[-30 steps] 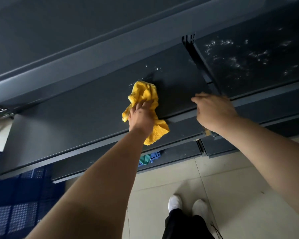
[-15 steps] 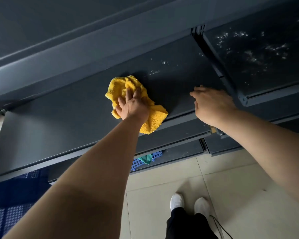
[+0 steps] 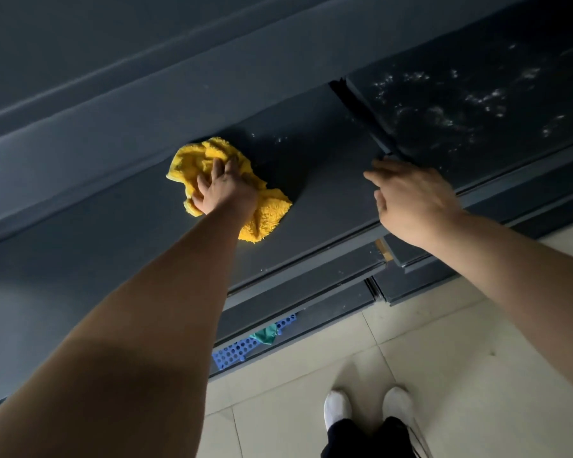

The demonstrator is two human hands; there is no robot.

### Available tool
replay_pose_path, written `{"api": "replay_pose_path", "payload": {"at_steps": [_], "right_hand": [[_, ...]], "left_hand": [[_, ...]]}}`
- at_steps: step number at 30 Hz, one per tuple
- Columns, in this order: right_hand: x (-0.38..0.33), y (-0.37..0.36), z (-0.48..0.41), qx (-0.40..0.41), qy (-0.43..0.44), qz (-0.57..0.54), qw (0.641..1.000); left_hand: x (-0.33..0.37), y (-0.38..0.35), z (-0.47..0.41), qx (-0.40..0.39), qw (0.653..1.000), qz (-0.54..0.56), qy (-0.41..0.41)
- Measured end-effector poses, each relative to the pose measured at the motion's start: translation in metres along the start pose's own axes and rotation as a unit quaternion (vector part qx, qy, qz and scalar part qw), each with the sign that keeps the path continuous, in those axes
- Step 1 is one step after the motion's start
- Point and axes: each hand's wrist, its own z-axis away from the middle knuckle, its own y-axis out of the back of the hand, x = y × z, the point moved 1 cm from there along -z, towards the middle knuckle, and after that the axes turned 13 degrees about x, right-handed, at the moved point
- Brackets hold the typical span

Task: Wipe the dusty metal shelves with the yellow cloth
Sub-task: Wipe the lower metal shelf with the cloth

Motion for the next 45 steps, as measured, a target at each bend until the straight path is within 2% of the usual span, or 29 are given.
{"api": "replay_pose_path", "payload": {"at_steps": [13, 19, 28, 32, 36, 41, 45], "right_hand": [[0.045, 0.0, -0.005, 0.002, -0.059, 0.023, 0.998], [0.066, 0.002, -0.004, -0.016, -0.009, -0.042, 0.999], [0.082, 0.001, -0.006, -0.086, -0.015, -0.133, 0.987], [0.086, 0.005, -0.006, -0.096, -0.009, -0.142, 0.985], [0.09, 0.008, 0.005, -0.067, -0.007, -0.12, 0.991], [0.099, 0.01, 0.02, -0.057, 0.01, -0.107, 0.993], [0.11, 0.016, 0.031, -0.081, 0.013, -0.095, 0.992]], "left_hand": [[0.06, -0.017, -0.022, 0.008, 0.998, -0.008, -0.061], [0.103, -0.021, -0.016, -0.001, 0.996, -0.007, -0.085], [0.148, -0.025, 0.0, -0.026, 0.986, -0.009, -0.162], [0.155, -0.022, 0.017, -0.034, 0.976, 0.002, -0.217], [0.162, -0.022, 0.045, -0.034, 0.969, 0.0, -0.245], [0.169, -0.021, 0.085, -0.04, 0.969, 0.012, -0.244], [0.163, -0.02, 0.116, -0.04, 0.967, 0.032, -0.248]]}}
